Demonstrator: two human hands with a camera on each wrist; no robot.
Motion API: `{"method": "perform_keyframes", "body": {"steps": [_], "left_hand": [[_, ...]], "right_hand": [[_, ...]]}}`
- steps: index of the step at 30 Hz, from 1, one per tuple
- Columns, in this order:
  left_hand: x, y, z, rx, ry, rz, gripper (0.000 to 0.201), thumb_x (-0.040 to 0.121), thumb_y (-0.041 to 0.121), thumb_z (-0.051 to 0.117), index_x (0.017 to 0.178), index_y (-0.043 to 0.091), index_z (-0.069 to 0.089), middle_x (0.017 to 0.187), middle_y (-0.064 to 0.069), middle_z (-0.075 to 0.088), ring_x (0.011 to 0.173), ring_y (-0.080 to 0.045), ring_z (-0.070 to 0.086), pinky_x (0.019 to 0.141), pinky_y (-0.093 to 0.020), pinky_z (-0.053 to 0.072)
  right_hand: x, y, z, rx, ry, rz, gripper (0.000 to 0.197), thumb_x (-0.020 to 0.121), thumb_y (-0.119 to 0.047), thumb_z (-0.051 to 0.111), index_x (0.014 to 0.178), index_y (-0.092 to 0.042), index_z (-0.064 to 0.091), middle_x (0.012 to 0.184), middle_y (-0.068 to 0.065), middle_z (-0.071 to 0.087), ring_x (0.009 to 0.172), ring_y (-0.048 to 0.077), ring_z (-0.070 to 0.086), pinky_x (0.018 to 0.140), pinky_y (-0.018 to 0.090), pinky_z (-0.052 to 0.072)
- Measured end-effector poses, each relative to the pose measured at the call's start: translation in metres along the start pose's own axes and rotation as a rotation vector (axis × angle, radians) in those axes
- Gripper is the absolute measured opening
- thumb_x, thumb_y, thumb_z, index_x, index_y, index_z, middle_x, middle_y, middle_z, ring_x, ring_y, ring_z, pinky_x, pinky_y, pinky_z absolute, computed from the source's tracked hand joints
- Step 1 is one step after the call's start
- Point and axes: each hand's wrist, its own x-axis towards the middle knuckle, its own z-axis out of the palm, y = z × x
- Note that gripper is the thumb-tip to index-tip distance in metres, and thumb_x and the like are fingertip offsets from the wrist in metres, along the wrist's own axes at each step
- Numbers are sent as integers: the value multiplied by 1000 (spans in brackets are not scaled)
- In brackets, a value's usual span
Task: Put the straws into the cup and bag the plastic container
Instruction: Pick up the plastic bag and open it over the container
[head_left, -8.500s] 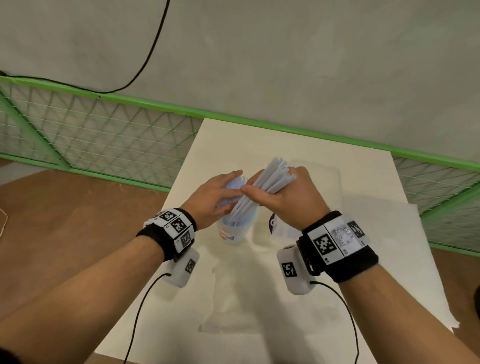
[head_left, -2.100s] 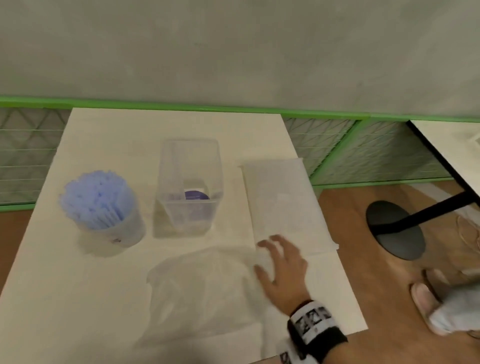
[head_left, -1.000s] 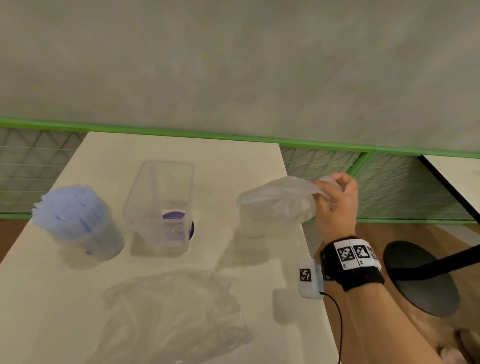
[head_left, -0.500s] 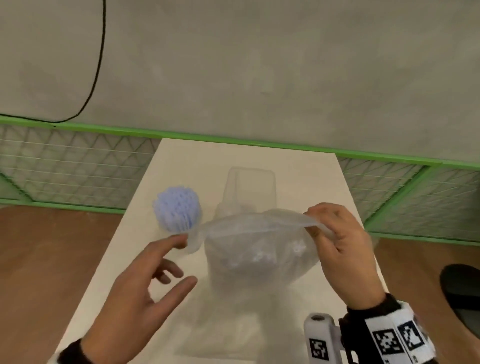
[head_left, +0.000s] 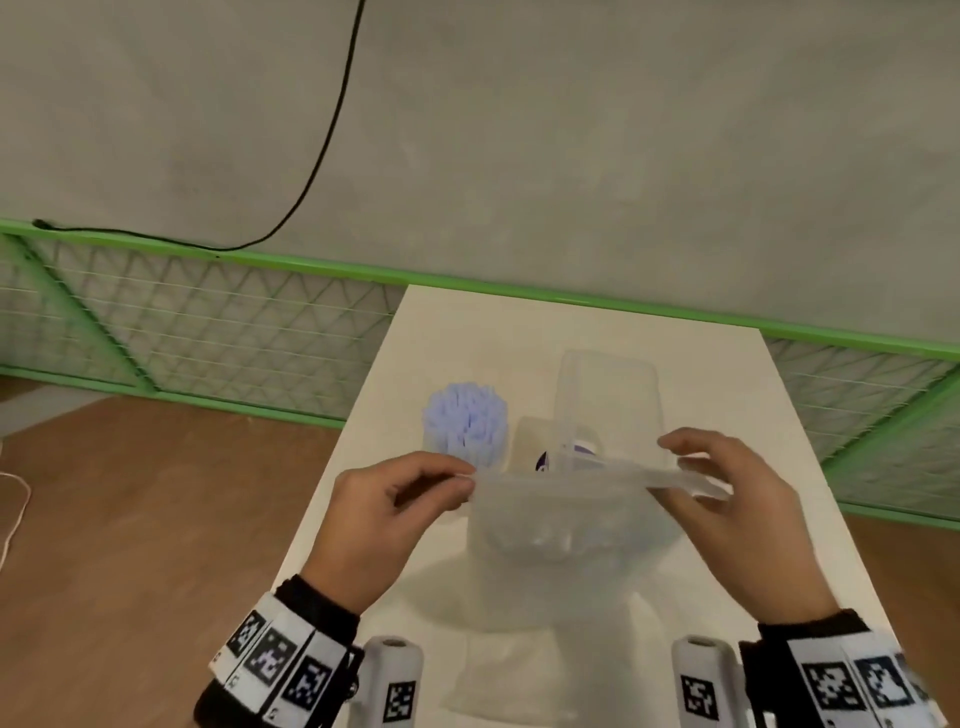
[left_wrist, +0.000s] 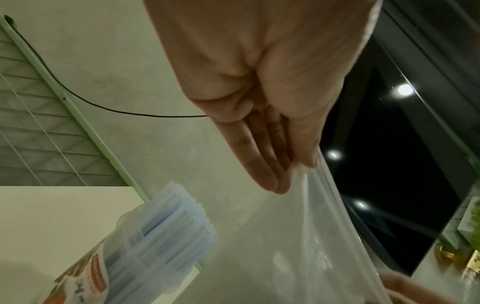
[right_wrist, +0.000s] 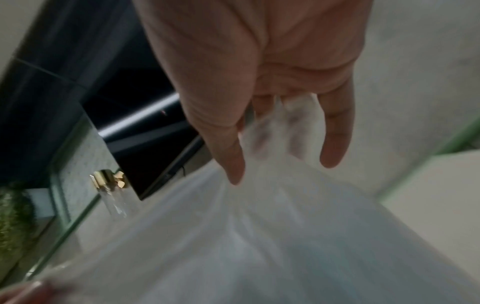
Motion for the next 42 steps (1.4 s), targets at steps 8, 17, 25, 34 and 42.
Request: {"method": "perform_keyframes", "body": {"steps": [8,17,25,34,42], "left_hand": [[1,3,-3,-37,102,29,19,81,2,72,76,21,70,71,-5,70,63,-21,66,64,-25,55],[-8,4,-4,-74,83,62,12,83,10,66,79,21,65,74,-6,67,69,-24,64,68,-22,54],[-9,16,6,420,246,160,9,86,32,57,91,27,61,104,10,60,99,-12,57,85,-42,47],[17,60,138,624,-187,390,38,89,47,46,116,27,65,115,7,61,111,-17,54,92,-37,35],[31,55,180,371,-308,320,17,94,33,60,99,22,73,92,8,67,86,-7,60,81,-27,48]], "right_hand": [[9,-49,6,-50,-33,-166,40,77,-2,70,108,-28,67,110,-13,60,101,3,56,82,17,47],[30,19,-7,-39,-8,36,37,87,-11,68,117,-32,60,118,-12,59,92,10,62,74,18,51],[30,22,-31,274,-63,126,9,84,-9,75,83,-17,74,71,4,74,71,19,71,71,27,55],[-2,25,-49,373,53,191,16,85,-8,73,76,-21,70,74,-4,69,70,13,61,75,43,53],[-23,28,-54,424,82,194,2,87,-12,72,87,-14,73,78,2,74,77,18,72,74,31,54]]}}
